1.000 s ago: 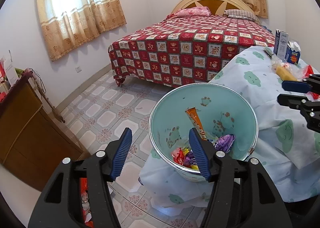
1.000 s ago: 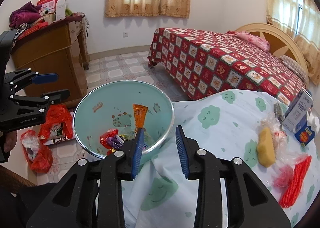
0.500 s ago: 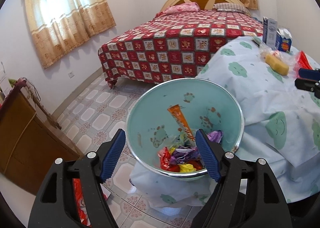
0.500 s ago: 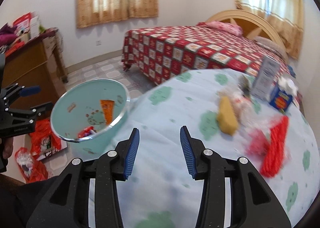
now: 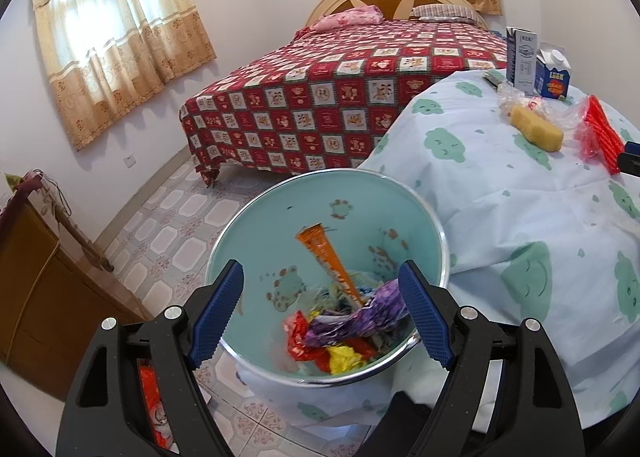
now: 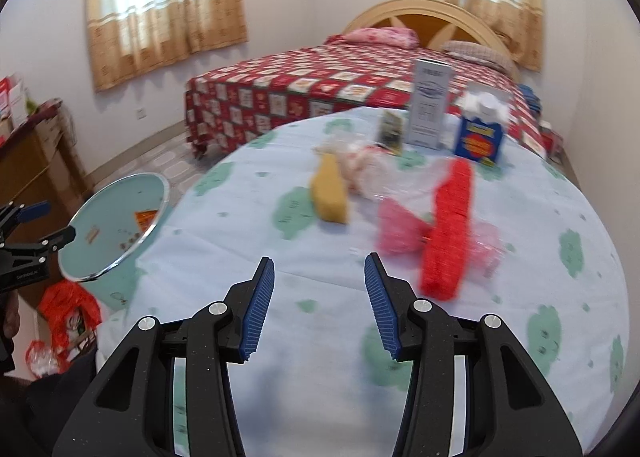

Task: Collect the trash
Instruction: 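Move the right gripper to the red mesh net and grasp it, then grasp the yellow sponge with the left gripper while the right gripper holds the red net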

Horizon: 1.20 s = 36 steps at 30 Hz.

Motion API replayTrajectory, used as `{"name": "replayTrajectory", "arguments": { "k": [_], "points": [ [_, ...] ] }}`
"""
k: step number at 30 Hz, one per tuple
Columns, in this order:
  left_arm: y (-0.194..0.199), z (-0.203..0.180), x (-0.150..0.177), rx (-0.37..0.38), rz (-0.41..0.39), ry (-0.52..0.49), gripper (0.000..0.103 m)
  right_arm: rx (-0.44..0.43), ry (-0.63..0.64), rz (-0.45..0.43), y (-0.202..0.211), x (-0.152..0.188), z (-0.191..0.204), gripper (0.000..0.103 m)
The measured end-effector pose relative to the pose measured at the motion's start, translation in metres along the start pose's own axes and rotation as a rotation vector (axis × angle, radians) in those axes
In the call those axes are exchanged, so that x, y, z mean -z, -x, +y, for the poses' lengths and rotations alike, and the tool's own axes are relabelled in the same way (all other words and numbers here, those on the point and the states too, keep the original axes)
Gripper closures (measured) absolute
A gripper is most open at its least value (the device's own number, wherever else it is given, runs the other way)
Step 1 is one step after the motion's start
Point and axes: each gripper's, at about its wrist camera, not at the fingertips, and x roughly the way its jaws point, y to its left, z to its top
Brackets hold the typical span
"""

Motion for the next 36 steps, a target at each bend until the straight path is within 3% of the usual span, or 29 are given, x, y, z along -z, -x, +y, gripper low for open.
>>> {"name": "replayTrajectory", "arguments": {
  "k": [11, 18, 20, 21, 22, 28, 36],
  "points": [
    [-0.01, -0.025, -0.016, 0.038, -0.012, 0.005, 0.02, 0.155, -0.126, 0.019, -0.005, 0.002, -0.053, 0.056],
    [-0.017, -0.037, -0.023, 0.057, -0.014, 0.011, 0.017, 0.151, -0.157, 0.066, -0.023, -0.006, -0.064, 0.057],
    [-0.018, -0.041, -0.025, 0.063, -0.011, 0.012, 0.017, 0.122, -0.171, 0.103, -0.033, -0.007, -0.067, 0.066],
    [-0.018, -0.042, -0.026, 0.066, -0.012, 0.013, 0.017, 0.112, -0.174, 0.112, -0.034, -0.007, -0.067, 0.084],
    [-0.017, -0.044, -0.028, 0.071, -0.015, 0.012, 0.017, 0.105, -0.172, 0.112, -0.034, -0.005, -0.066, 0.089],
    [-0.016, -0.057, -0.039, 0.093, -0.019, 0.011, 0.016, 0.085, -0.15, 0.036, -0.003, 0.002, -0.062, 0.092],
    [-0.015, -0.098, -0.067, 0.152, -0.018, 0.011, 0.016, 0.189, -0.169, -0.015, 0.026, 0.014, -0.09, 0.092]
  ]
}}
